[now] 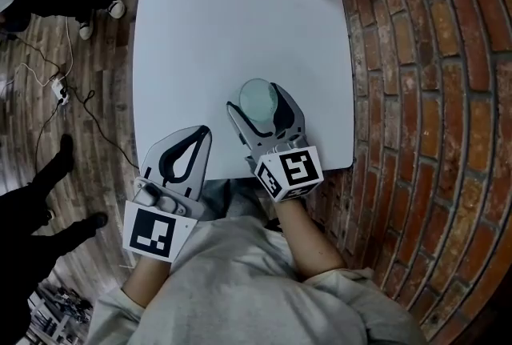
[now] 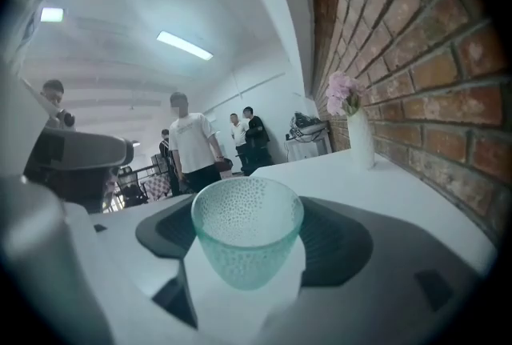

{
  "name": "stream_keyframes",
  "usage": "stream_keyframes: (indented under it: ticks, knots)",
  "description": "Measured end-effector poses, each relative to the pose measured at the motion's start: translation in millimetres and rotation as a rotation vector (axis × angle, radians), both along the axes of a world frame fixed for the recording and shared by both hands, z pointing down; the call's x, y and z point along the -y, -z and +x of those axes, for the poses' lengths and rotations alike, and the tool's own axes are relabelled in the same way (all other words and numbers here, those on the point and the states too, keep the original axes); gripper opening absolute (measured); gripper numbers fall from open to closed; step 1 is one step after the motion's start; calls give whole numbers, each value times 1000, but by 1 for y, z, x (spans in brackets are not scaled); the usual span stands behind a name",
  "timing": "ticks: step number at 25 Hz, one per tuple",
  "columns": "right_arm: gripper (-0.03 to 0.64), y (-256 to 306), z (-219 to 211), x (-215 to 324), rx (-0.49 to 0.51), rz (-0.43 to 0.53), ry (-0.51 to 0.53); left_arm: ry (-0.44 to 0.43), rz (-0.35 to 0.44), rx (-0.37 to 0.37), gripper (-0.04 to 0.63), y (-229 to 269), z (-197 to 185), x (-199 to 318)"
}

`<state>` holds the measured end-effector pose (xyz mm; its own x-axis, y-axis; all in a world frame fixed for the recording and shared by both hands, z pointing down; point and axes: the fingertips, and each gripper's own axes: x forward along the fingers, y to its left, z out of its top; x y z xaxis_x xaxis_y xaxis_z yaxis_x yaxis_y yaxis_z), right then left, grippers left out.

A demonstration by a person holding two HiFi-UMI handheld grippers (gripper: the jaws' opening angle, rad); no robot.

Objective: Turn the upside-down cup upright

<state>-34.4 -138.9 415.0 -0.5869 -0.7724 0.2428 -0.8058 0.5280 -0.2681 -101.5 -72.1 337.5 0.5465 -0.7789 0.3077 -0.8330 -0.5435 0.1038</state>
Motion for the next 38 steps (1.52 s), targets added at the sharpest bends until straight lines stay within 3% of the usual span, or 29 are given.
stream_keyframes:
  ticks: [14,33,36,38]
  knots:
    - [377,6,13,-1,362,-124,-52,-10,9,5,11,3,7,-2]
    - [377,4,21,-3,713,-253,-66,-29,9,23,11,4,15,-3]
    - [377,5,19,-5,753,-265,-52,-30,15,50,11,0,15,-1]
    - [377,6,19,-6,770,-270,-46,-34,22,109,11,-4,13,0]
